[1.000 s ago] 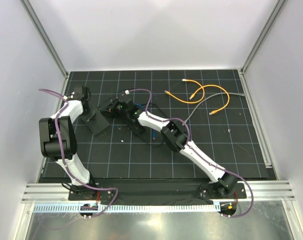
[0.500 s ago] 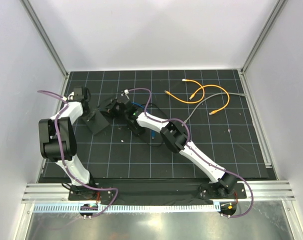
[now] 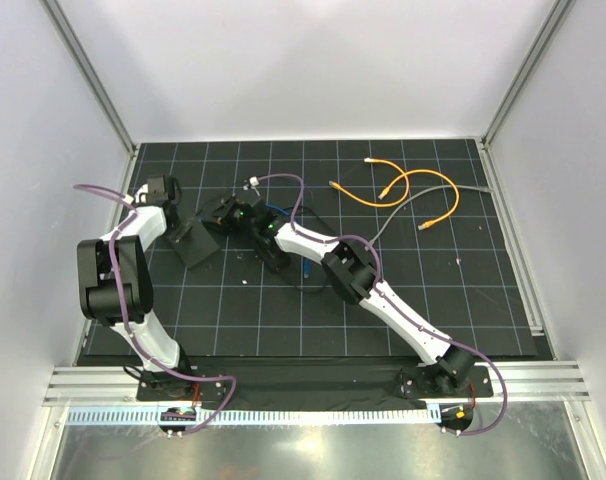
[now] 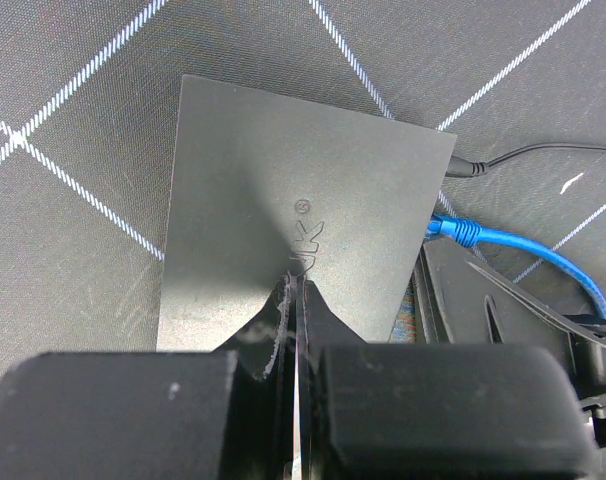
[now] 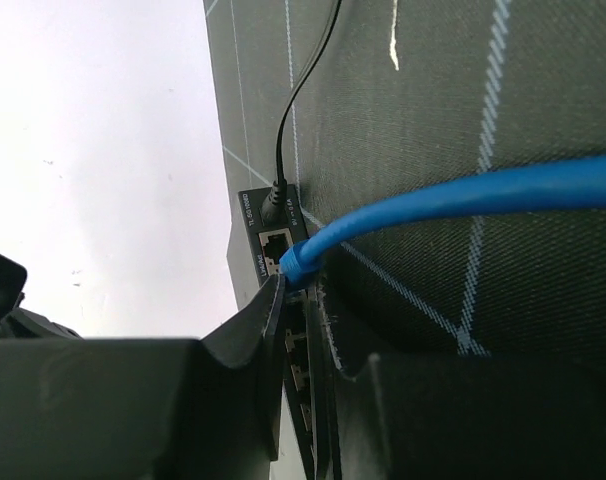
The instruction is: Pull the plug from the switch port
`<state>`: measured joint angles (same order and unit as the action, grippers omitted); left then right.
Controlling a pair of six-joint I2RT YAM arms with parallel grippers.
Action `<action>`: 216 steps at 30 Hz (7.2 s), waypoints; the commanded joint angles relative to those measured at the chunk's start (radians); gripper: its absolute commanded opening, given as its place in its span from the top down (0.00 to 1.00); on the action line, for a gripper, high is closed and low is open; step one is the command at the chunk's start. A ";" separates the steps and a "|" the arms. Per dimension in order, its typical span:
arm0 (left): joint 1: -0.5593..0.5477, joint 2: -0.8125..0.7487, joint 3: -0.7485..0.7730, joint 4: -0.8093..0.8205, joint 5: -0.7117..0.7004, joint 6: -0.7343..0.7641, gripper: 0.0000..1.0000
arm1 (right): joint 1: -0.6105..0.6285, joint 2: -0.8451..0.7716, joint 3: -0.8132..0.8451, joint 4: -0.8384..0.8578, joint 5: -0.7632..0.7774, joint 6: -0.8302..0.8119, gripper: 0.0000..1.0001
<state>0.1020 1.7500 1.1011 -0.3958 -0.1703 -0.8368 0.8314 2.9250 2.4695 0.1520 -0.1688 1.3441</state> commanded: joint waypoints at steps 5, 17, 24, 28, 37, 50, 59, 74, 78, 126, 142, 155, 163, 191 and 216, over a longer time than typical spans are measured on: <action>0.031 0.057 -0.109 -0.207 -0.123 0.019 1.00 | -0.075 0.009 0.020 0.141 0.081 0.136 0.99; 0.033 0.023 -0.153 -0.196 -0.126 -0.001 1.00 | -0.081 -0.024 -0.003 0.114 0.156 0.046 0.99; 0.033 0.014 -0.153 -0.201 -0.132 -0.002 1.00 | -0.046 -0.124 -0.006 -0.098 0.299 -0.171 0.99; 0.033 0.019 -0.158 -0.196 -0.133 -0.004 1.00 | -0.058 -0.093 -0.003 -0.034 0.243 -0.091 0.99; 0.024 -0.116 -0.147 -0.189 -0.141 0.070 1.00 | -0.077 -0.020 0.035 0.106 0.072 -0.022 0.99; -0.093 -0.369 -0.079 -0.134 -0.129 0.059 0.95 | -0.028 -0.116 -0.162 0.271 -0.084 -0.103 0.99; -0.093 -0.144 0.087 -0.133 -0.012 0.131 0.90 | 0.011 -0.194 -0.333 0.320 -0.153 -0.119 0.99; -0.093 0.025 0.118 -0.199 -0.109 0.123 0.91 | -0.014 -0.181 -0.294 0.199 -0.187 -0.091 0.85; -0.093 0.055 0.135 -0.218 -0.120 0.122 0.91 | -0.017 -0.168 -0.247 0.129 -0.184 -0.095 0.76; -0.093 0.077 0.082 -0.224 -0.101 0.117 0.94 | 0.018 -0.004 -0.009 -0.124 -0.117 -0.092 0.95; -0.031 0.149 0.103 -0.371 -0.179 0.125 1.00 | 0.023 0.037 0.029 0.047 0.032 0.047 0.99; -0.002 0.192 0.074 -0.339 -0.149 0.127 1.00 | 0.040 -0.033 0.023 -0.144 0.248 -0.132 0.99; -0.002 0.194 0.078 -0.353 -0.150 0.131 1.00 | 0.048 -0.046 0.032 -0.158 0.336 -0.194 0.99; -0.047 -0.084 0.085 -0.330 -0.120 0.160 1.00 | -0.081 -0.616 -0.406 0.133 -0.006 -0.482 0.99; -0.087 -0.193 0.089 -0.325 -0.092 0.174 1.00 | -0.325 -1.020 -0.650 -0.313 0.500 -0.697 0.99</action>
<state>0.0196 1.5955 1.1736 -0.7170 -0.2508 -0.6735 0.5583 1.8851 1.7744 -0.0536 0.2184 0.6418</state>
